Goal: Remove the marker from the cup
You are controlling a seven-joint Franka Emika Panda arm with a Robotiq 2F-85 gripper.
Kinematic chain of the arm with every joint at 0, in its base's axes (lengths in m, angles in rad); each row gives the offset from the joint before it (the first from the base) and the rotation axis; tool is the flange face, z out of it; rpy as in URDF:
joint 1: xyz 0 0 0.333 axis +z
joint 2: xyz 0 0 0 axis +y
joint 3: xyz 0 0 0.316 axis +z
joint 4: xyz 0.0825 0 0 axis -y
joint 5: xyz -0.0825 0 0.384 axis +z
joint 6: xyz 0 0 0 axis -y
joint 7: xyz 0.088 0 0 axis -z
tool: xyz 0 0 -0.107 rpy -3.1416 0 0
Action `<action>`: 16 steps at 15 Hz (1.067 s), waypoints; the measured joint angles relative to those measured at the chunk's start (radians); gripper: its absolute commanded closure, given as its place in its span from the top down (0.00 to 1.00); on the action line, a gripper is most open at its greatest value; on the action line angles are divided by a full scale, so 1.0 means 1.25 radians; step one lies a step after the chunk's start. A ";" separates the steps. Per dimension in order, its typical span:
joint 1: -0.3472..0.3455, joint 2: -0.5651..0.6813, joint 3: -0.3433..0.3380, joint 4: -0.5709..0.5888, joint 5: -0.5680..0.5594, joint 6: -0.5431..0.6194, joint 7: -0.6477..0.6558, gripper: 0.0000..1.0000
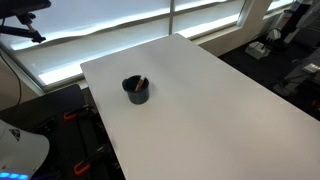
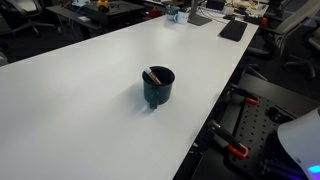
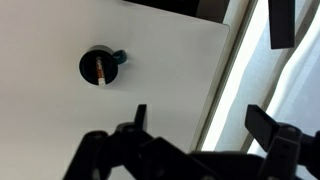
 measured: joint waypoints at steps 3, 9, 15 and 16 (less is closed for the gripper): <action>-0.005 0.002 0.005 -0.002 0.000 0.013 -0.002 1.00; -0.012 0.099 0.051 -0.031 -0.004 0.258 -0.010 1.00; -0.031 0.319 0.162 -0.034 -0.089 0.496 0.137 1.00; -0.041 0.351 0.181 -0.032 -0.127 0.508 0.187 1.00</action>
